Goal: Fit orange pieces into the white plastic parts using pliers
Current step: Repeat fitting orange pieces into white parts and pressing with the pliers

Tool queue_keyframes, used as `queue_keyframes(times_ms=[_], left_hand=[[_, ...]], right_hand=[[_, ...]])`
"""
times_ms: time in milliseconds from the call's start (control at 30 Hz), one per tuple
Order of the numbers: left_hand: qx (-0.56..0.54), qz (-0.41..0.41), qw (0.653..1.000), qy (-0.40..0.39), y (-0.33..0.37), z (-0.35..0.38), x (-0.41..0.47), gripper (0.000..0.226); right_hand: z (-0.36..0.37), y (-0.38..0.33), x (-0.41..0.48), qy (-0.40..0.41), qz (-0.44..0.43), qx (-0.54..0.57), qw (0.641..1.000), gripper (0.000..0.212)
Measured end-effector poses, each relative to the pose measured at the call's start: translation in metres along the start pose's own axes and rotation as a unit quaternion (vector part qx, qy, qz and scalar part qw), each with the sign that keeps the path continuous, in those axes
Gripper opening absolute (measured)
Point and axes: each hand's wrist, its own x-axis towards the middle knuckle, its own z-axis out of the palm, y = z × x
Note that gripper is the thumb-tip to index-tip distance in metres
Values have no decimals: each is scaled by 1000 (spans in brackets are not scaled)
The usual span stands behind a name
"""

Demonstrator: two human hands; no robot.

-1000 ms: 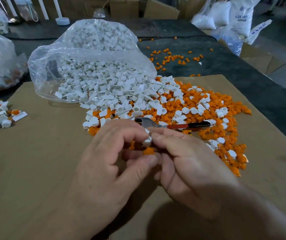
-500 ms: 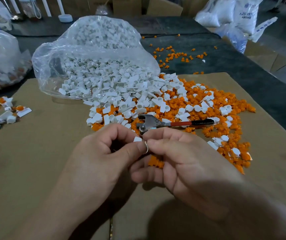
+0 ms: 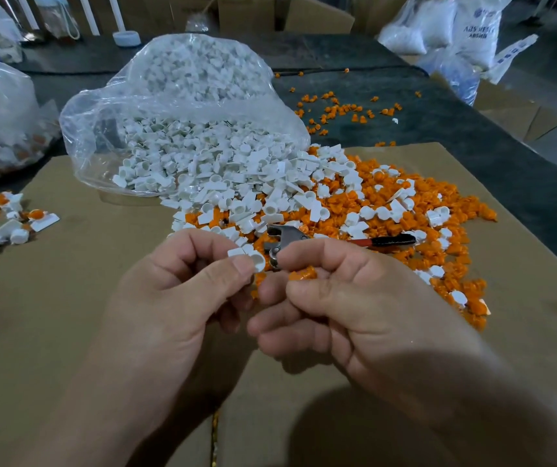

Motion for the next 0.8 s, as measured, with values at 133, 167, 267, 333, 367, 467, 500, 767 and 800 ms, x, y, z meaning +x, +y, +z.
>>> queue_keyframes(times_ms=[133, 167, 267, 333, 367, 467, 500, 767, 800], left_hand=[[18, 23, 1000, -3, 1, 0, 0, 24], [22, 32, 999, -5, 3, 0, 0, 23], [18, 39, 999, -7, 5, 2, 0, 21], [19, 40, 999, -4, 5, 2, 0, 21], [24, 42, 999, -4, 5, 3, 0, 22], [45, 52, 998, -1, 3, 4, -1, 24], [51, 56, 997, 0, 2, 4, -1, 23], [30, 50, 998, -20, 2, 5, -2, 22], [29, 51, 998, -21, 3, 5, -2, 21]], right_hand=[[-3, 0, -2, 31, -38, -193, 980, 16], [-3, 0, -3, 37, -48, -236, 970, 16], [-4, 3, -4, 58, -87, -298, 949, 23], [-3, 5, -3, 70, -106, -323, 938, 28], [-3, 6, -3, 74, -110, -332, 934, 30], [-2, 5, -3, 67, -112, -358, 924, 30], [-1, 4, -4, 58, -115, -365, 922, 28], [-2, 6, -2, 30, -130, -344, 929, 18], [-3, 6, -1, 25, -131, -336, 932, 18]])
